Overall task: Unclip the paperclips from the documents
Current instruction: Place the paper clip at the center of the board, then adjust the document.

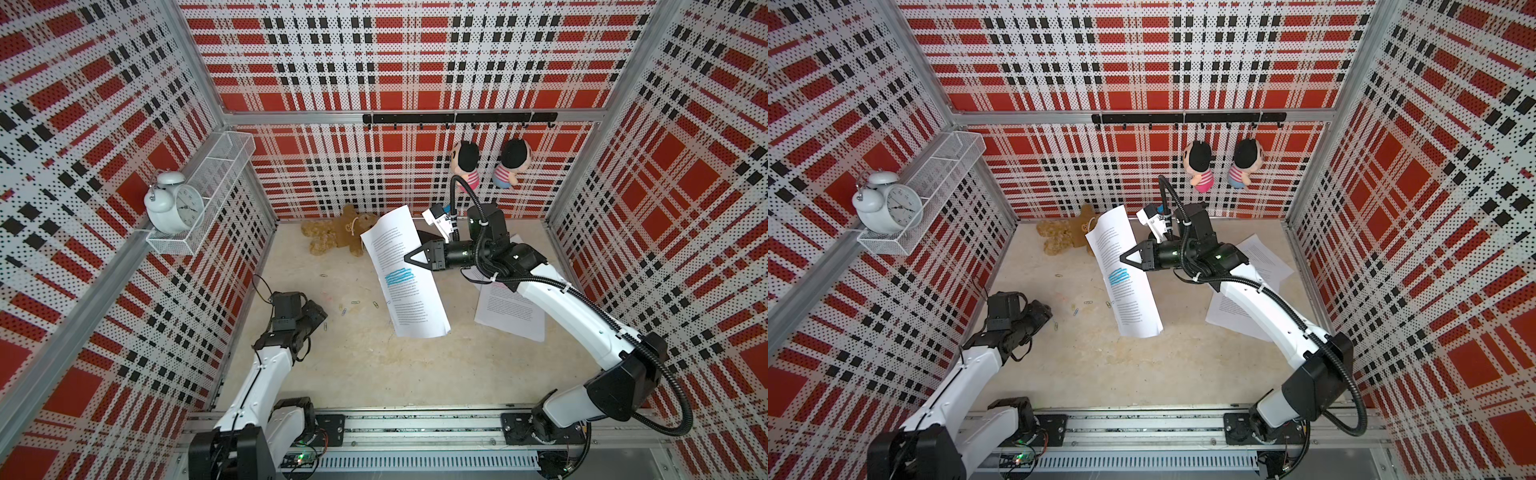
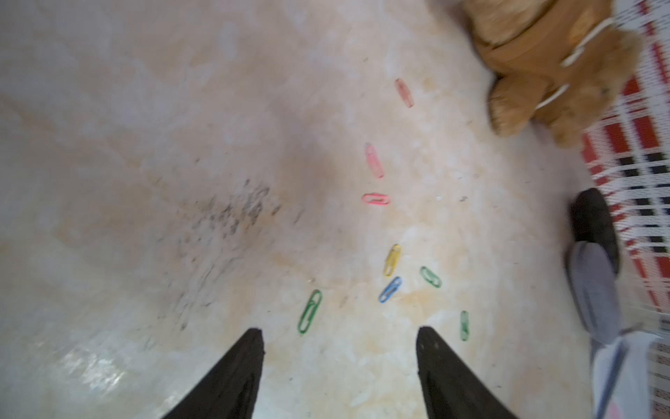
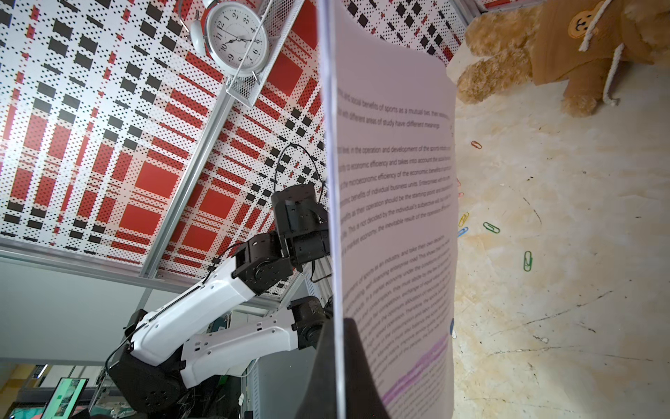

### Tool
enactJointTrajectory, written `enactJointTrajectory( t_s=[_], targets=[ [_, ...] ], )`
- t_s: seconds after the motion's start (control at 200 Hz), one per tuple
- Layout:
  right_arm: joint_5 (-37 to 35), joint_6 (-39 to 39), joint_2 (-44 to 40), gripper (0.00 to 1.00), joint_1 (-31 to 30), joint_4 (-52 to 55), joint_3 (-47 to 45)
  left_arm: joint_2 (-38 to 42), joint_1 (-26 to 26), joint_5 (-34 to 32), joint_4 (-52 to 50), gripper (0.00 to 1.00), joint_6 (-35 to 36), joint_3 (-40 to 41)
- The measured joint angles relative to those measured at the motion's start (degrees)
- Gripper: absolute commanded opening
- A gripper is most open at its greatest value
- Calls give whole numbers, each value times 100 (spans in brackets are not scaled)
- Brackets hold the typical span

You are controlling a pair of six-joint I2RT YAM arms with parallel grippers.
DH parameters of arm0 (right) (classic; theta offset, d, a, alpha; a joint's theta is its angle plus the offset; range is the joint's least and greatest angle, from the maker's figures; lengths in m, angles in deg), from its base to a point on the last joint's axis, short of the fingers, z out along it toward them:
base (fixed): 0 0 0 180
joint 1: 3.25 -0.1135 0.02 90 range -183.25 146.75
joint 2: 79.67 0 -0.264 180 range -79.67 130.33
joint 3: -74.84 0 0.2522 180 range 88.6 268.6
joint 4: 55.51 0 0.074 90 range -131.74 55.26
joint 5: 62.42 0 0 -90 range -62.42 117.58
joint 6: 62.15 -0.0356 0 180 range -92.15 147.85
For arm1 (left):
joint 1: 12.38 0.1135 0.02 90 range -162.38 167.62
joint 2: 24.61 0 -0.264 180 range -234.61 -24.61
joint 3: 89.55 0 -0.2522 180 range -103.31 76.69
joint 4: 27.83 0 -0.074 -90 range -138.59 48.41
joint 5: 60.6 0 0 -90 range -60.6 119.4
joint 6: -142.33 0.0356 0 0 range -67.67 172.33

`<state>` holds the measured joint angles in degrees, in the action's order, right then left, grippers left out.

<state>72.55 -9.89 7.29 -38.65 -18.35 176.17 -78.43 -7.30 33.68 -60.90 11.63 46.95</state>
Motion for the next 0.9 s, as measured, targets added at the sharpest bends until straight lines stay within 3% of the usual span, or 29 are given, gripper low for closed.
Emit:
enactJointTrajectory(
  t_s=[0.17, 0.346, 0.611, 0.902],
  targets=[
    [142, -2, 380, 0, -291, 79, 562, 859, 35, 831, 483, 72, 33, -424],
    [363, -149, 695, 0, -476, 33, 1193, 1027, 63, 2022, 1322, 74, -184, -527],
    [660, -444, 1115, 0, -787, -162, 2114, 1019, 151, 3884, 3418, 72, -1714, 133],
    [758, -568, 1174, 0, -870, -229, 2317, 1290, 313, 4699, 4426, 70, -2614, 136]
  ],
)
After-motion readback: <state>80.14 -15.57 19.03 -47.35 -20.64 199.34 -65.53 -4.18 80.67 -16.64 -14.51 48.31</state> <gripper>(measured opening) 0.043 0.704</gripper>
